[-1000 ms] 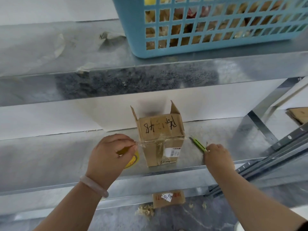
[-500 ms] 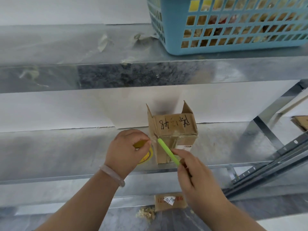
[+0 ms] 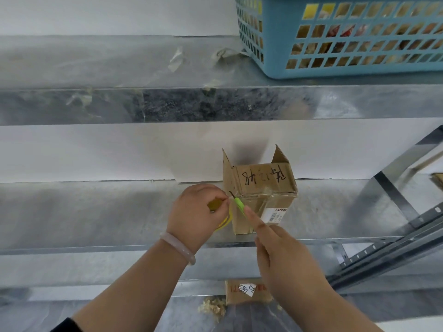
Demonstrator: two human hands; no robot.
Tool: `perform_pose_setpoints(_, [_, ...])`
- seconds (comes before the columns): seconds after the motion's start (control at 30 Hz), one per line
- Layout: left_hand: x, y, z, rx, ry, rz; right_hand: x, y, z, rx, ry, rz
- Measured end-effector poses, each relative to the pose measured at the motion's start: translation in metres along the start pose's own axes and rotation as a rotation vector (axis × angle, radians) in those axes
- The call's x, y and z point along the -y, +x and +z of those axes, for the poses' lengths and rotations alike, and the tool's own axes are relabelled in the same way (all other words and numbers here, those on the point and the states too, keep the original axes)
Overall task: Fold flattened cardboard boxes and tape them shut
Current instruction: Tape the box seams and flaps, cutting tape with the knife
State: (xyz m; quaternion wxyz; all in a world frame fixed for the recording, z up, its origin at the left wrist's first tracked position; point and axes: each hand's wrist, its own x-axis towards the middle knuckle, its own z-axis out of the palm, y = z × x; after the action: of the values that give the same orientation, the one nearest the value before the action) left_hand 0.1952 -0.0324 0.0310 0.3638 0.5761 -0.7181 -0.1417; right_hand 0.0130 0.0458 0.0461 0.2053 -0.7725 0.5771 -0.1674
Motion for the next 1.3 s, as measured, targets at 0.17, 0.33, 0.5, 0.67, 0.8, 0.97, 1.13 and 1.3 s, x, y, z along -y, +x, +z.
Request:
perform_pose_setpoints(0.17, [-0.002,0.000,0.006,-0.037,-0.030,-0.031,0.006,0.010,0.004,0.080,-0.154,0.067])
perform_pose_setpoints(0.33, [-0.001,0.005,0.006,-0.058,-0.041,-0.062,0.004,0.015,0.008,0.094,-0.197,0.084])
perform_pose_setpoints(0.5, [-0.003,0.005,0.007,-0.069,-0.045,-0.054,0.002,0.019,0.012,0.087,-0.189,0.090])
perform_pose_setpoints(0.67, [0.003,0.005,0.007,-0.107,-0.046,-0.067,0.000,0.024,0.017,0.062,-0.177,0.087])
perform_pose_setpoints(0.8, [0.010,0.006,0.004,-0.148,-0.063,-0.095,-0.008,0.027,0.018,0.129,-0.183,0.145])
perform_pose_setpoints(0.97, [0.036,0.006,0.005,-0.124,0.087,-0.031,-0.023,0.017,0.020,0.032,-0.135,-0.058])
perform_pose_setpoints(1.13, [0.084,-0.001,0.005,-0.126,0.371,0.018,-0.082,-0.014,0.008,-0.440,-0.033,-0.353])
perform_pose_setpoints(1.3, [0.117,-0.005,0.017,-0.056,0.522,0.012,-0.142,-0.001,0.001,-0.266,-0.068,0.354])
